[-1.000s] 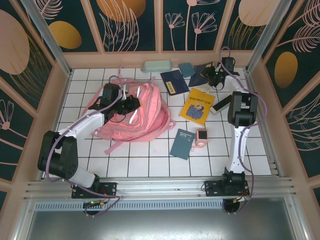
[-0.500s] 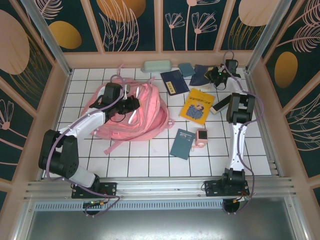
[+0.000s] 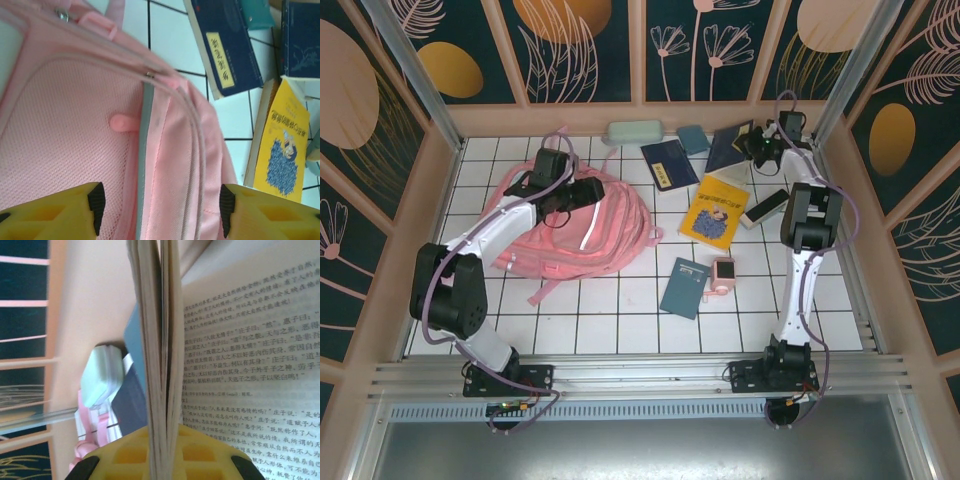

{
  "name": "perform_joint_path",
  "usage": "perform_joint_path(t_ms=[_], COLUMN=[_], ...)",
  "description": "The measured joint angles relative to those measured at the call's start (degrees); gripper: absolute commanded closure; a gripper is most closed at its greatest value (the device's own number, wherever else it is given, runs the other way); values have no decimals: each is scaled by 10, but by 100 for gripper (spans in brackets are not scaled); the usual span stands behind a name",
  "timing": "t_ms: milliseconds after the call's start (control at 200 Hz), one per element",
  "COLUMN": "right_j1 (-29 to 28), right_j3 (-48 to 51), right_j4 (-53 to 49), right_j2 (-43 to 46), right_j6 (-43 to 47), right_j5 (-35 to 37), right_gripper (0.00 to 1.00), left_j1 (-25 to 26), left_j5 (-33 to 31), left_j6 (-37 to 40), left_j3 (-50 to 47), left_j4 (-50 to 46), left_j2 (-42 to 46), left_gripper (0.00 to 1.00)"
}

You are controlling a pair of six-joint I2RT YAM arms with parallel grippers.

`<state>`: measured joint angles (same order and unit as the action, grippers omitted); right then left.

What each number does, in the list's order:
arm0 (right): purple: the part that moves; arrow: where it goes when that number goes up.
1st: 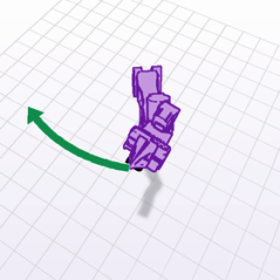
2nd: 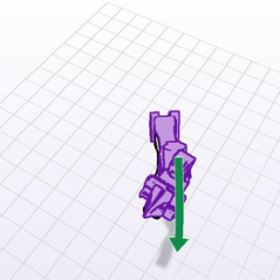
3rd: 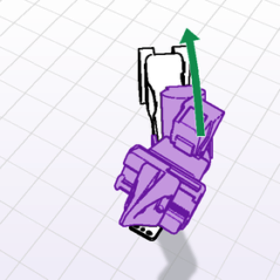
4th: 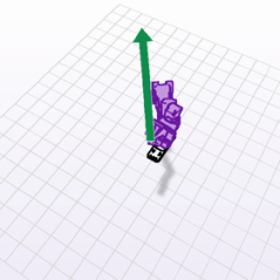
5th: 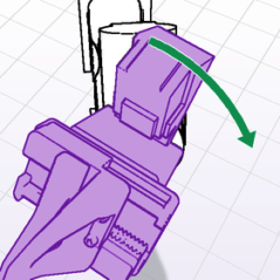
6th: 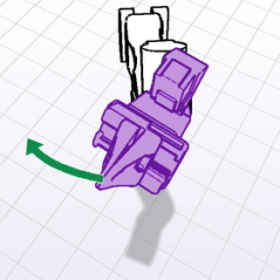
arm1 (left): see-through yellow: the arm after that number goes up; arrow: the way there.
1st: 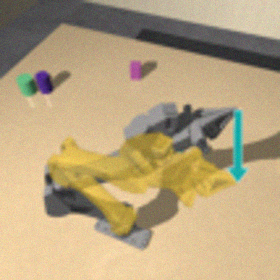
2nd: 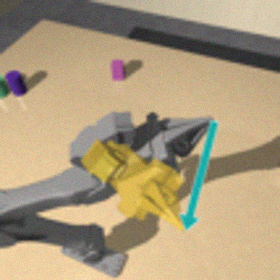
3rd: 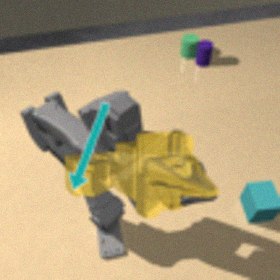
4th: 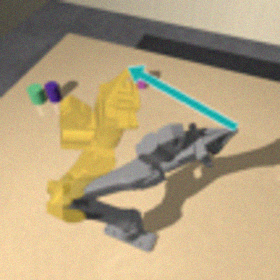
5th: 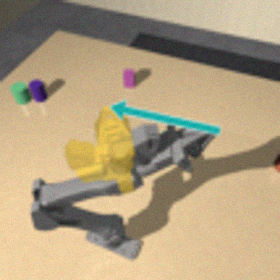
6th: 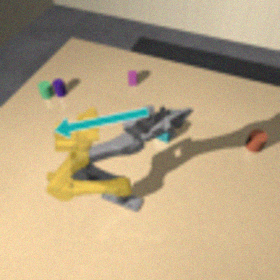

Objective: Pack books, pencil case, and school supplies into a backpack

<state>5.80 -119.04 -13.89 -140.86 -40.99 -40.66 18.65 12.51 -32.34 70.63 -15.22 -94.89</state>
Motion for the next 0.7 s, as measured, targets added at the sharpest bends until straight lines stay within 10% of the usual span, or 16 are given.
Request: perform_joint_path(t_ms=[701], right_j1=[-166], right_j3=[230], right_j4=[149], right_j2=[143], right_j6=[-58], right_j5=[-102], right_gripper=[100], left_j1=[7], left_j5=[203], left_j6=[-168], left_j3=[61], left_j4=[243], left_j2=[-188], left_gripper=[28])
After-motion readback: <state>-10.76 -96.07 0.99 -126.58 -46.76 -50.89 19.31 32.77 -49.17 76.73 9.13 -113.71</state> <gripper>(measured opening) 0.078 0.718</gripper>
